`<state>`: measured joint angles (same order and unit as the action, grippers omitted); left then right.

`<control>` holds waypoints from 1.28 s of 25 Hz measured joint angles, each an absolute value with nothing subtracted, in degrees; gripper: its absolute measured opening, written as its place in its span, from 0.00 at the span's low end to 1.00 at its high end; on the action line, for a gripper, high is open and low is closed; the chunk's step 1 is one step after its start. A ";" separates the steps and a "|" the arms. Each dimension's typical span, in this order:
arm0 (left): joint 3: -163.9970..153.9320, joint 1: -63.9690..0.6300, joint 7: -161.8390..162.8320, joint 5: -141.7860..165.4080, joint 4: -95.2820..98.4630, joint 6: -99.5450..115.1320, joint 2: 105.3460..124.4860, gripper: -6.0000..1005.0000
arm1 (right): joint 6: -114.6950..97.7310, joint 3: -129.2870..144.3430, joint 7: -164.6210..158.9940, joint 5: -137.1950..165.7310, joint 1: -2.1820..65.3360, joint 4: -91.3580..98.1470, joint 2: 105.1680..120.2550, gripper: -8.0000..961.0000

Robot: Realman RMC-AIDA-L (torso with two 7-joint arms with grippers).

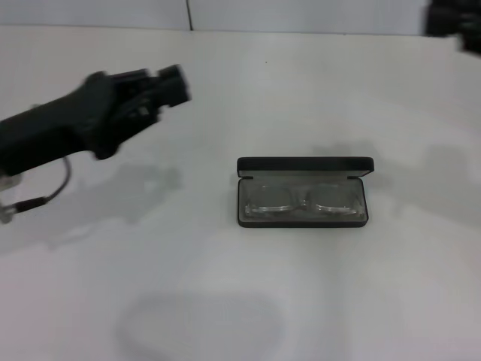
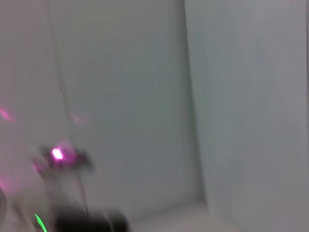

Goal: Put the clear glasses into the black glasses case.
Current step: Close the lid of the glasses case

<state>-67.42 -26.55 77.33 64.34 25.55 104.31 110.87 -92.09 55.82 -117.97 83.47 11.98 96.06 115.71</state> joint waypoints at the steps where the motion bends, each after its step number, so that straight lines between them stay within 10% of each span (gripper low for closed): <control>1: -67.43 -27.35 77.64 65.12 25.55 103.09 111.29 0.18 | -93.80 53.96 -114.49 78.87 11.70 90.39 115.73 0.20; 13: -68.19 -41.47 78.89 83.02 24.60 80.95 119.72 0.29 | -110.26 25.36 -90.66 73.61 11.46 45.80 115.26 0.21; 32: -80.57 -42.89 75.82 75.20 19.82 63.79 120.50 0.26 | -107.83 21.47 -86.99 79.18 13.63 38.69 114.30 0.24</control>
